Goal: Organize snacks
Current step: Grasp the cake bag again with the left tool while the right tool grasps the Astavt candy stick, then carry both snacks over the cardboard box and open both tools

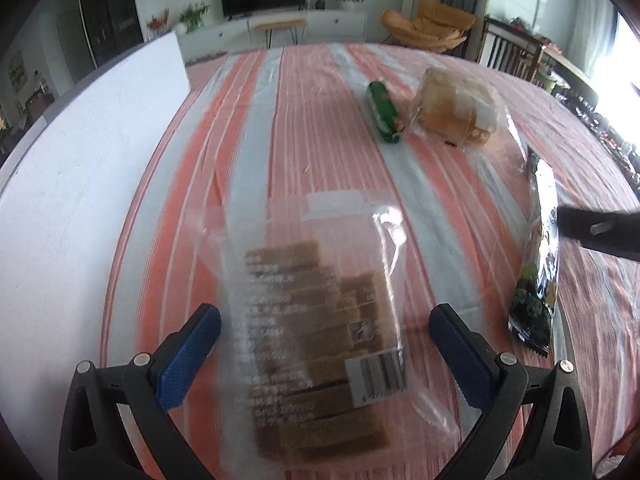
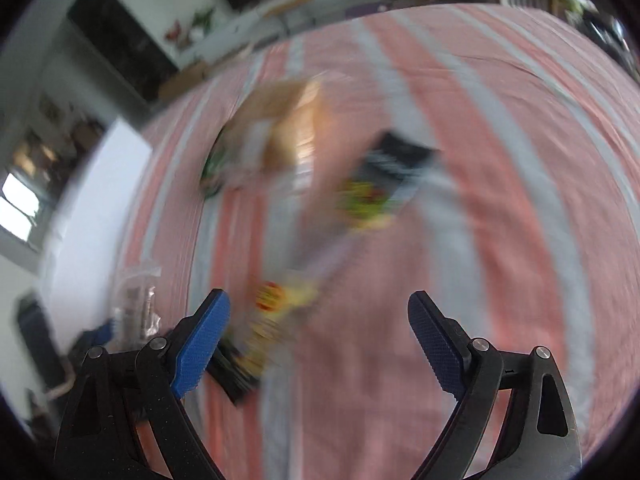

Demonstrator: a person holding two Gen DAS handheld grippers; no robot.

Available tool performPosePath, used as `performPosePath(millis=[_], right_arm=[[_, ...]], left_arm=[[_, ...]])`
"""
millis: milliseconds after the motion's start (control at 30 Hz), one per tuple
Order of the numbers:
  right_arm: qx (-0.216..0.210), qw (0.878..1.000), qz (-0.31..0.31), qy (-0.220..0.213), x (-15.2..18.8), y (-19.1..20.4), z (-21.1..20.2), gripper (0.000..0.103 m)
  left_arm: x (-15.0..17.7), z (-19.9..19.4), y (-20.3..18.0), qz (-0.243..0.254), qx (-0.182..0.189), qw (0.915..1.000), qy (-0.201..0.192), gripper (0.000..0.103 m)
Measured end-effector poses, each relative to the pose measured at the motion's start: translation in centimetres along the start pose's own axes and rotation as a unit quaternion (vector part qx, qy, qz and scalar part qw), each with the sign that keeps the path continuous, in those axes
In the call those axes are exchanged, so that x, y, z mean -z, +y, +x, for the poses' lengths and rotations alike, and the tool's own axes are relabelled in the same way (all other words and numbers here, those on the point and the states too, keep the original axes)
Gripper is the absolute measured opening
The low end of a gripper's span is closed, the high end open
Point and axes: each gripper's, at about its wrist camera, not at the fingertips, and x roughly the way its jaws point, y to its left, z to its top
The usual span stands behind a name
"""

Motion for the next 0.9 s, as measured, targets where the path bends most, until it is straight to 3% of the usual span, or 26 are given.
performPosePath(millis=[67, 100, 133, 167, 200, 233, 267, 400, 433, 600, 700, 900], right_arm=[[0.057, 0.998, -0.039, 0.001, -0.3, 2.2, 1.3, 0.093], [0.067, 0.997, -0.041, -0.008, -0.3, 2.3, 1.5, 0.092], [0.065, 0.997, -0.03, -0.016, -0.1, 1.9, 1.2, 0.086], [0.072, 0.997, -0.021, -0.025, 0.2, 1.4, 0.7, 0.076], [0.086, 0.996, -0.018, -0.031, 0.4, 0.7, 0.1, 0.042], [0.075, 0.997, -0.01, -0.027, 0.5, -0.3, -0.3, 0.027], [0.061, 0.998, -0.001, -0.023, 0.7, -1.2, -0.7, 0.022], [-0.035, 0.997, 0.071, -0.018, 2.1, -6.7, -2.8, 0.02], [-0.087, 0.991, 0.105, -0.015, 2.8, -8.6, -3.5, 0.02], [-0.23, 0.95, 0.209, -0.018, 5.6, -12.3, -5.6, 0.02], [-0.282, 0.933, 0.223, -0.03, 6.6, -12.0, -7.3, 0.02], [-0.344, 0.924, 0.159, -0.04, 4.3, -4.3, -11.0, 0.02]], left_arm=[[0.1, -0.5, 0.3, -0.008, -0.002, 1.0, -0.003, 0.087], [0.2, -0.9, 0.4, -0.007, 0.002, 0.9999, -0.01, 0.065], [0.2, -1.3, 0.4, -0.002, 0.009, 0.9999, -0.012, 0.056], [0.2, -1.5, 0.4, 0.003, 0.006, 0.9999, -0.01, 0.055], [0.3, -1.6, 0.5, 0.006, 0.013, 0.9998, -0.01, 0.054], [0.4, -1.7, 0.6, 0.005, 0.019, 0.9997, -0.011, 0.054], [0.6, -1.9, 0.8, 0.003, 0.022, 0.9997, -0.013, 0.054], [1.5, -2.9, 1.2, -0.021, 0.056, 0.9979, -0.023, 0.054], [1.6, -3.2, 1.3, -0.028, 0.067, 0.997, -0.025, 0.054], [1.7, -5.4, 0.9, -0.039, 0.111, 0.9923, -0.038, 0.054], [2.3, -7.4, 0.9, -0.053, 0.136, 0.9879, -0.052, 0.054], [2.3, -13.1, 3.2, -0.093, 0.188, 0.9734, -0.093, 0.054]])
